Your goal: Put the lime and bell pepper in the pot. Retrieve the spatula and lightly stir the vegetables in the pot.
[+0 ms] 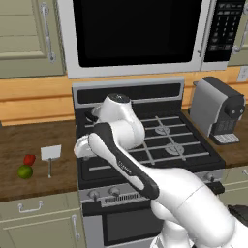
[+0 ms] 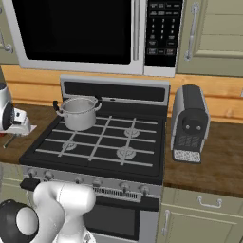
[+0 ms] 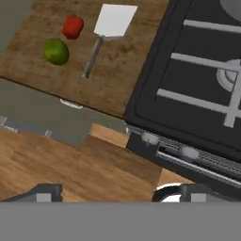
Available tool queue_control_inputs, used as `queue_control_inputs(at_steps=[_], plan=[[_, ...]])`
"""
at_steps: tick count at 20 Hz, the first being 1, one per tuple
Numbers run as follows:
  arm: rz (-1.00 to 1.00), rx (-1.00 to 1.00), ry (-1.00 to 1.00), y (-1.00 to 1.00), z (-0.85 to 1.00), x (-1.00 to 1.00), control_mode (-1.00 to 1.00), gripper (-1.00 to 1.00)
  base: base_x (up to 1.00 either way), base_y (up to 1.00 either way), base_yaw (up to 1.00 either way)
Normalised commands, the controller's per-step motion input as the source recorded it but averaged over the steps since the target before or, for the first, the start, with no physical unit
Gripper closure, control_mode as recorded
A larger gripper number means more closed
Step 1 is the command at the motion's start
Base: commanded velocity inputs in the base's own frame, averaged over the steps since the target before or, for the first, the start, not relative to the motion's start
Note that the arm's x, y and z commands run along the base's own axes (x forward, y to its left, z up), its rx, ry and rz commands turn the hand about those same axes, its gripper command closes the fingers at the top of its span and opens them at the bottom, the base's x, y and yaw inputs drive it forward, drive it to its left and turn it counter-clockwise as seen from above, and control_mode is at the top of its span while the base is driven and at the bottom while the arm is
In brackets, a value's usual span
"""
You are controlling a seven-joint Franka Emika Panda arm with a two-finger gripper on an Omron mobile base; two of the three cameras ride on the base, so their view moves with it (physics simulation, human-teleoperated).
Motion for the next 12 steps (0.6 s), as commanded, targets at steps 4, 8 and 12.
queue_control_inputs(at_steps=[4,8,12], plan=[[0.29,-0.04,0.01,1.0,-0.03,0.44,-1.0,-1.0,0.0,0.0,0.0],[0.24,-0.11,0.0,1.0,0.0,0.54,-1.0,-1.0,0.0,0.0,0.0],[0.17,-0.05,0.02,1.0,-0.34,0.13,-1.0,-1.0,0.0,0.0,0.0]])
